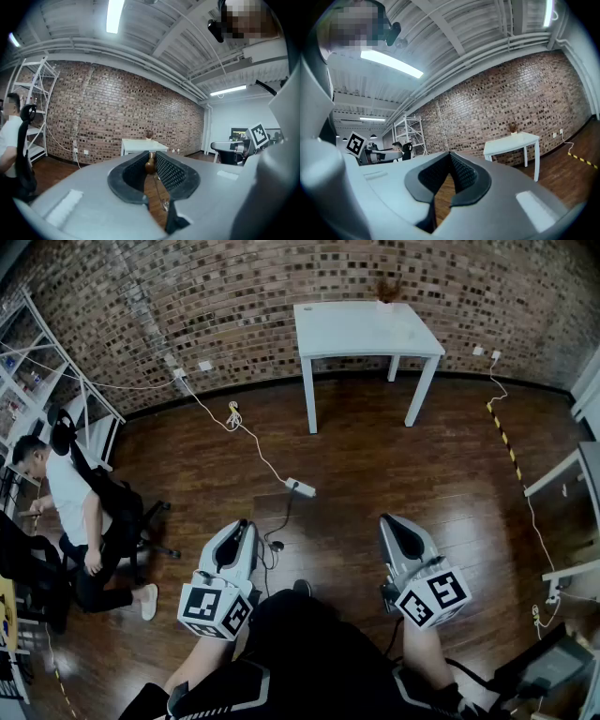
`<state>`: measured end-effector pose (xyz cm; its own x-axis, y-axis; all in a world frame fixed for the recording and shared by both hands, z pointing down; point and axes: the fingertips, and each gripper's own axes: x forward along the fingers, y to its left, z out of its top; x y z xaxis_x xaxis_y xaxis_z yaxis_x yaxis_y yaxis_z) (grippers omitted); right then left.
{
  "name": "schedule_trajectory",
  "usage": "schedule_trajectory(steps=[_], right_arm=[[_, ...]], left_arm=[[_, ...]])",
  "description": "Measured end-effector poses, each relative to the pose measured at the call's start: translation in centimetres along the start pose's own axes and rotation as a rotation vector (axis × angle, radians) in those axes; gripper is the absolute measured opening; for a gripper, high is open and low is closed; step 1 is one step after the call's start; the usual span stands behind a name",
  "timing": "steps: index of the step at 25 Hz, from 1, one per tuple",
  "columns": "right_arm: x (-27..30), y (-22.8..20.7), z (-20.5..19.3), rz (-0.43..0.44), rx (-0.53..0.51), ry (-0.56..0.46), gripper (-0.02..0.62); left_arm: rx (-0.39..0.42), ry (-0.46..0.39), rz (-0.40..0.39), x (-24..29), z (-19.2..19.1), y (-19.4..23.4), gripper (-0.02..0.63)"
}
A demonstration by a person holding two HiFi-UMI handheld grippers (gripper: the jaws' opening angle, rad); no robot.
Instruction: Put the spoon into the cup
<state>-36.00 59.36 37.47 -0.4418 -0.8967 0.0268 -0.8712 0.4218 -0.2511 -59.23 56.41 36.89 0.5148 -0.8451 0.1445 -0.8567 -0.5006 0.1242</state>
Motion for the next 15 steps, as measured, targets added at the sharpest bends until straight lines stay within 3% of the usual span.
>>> schedule_trajectory(steps=[15], right_arm=[[8.1, -7.4, 3.3, -0.057, -0.074, 0.024, 0.006]], left_arm=[[-0.039, -0.054, -0.058, 12.9, 2.9, 3.1, 0.043]])
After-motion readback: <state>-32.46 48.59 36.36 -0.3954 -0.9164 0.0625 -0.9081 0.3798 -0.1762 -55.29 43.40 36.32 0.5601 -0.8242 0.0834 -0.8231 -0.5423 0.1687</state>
